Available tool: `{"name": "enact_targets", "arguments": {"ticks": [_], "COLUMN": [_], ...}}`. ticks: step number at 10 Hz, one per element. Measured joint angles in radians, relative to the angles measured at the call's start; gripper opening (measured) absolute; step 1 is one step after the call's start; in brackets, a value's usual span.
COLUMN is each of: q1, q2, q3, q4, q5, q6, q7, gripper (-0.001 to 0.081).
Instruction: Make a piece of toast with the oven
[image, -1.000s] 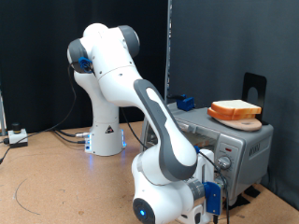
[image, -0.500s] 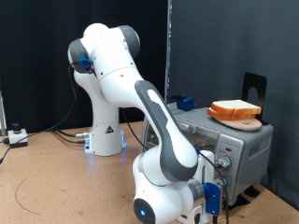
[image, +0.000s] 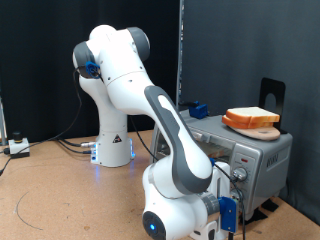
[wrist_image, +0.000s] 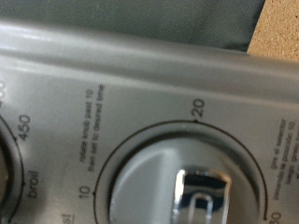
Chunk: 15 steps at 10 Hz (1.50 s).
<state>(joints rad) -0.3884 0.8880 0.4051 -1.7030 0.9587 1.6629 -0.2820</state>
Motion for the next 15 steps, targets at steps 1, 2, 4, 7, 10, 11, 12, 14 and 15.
{"name": "enact_targets", "arguments": {"ticks": [1,2,4,7,10,11,12,14,15], "q1": [0.000,0.000,0.000,-0.002,-0.002,-0.002,-0.002,-0.005,-0.005], "q2": [0.000,0.000,0.000,0.000,0.000,0.000,-0.006,-0.042,-0.057], "q3": [0.001,0.001,0.003,0.002,0.001,0.001,0.003,0.010,0.012], "q4": [0.002,0.003,0.003,0.005,0.004,0.004,-0.003,-0.042,-0.059], "q5": [0.000,0.001,0.002,0.003,0.003,0.003,0.003,0.005,0.009], "q6": [0.000,0.000,0.000,0.009,0.010,0.011,0.027,0.078,0.100], "q7": [0.000,0.000,0.000,0.000,0.002,-0.004,-0.073,-0.242,-0.295], "gripper": [0.0767,0.0767,0.0494,0.0142,0.0097,0.0097,0.0097,0.0097,0.0097]}}
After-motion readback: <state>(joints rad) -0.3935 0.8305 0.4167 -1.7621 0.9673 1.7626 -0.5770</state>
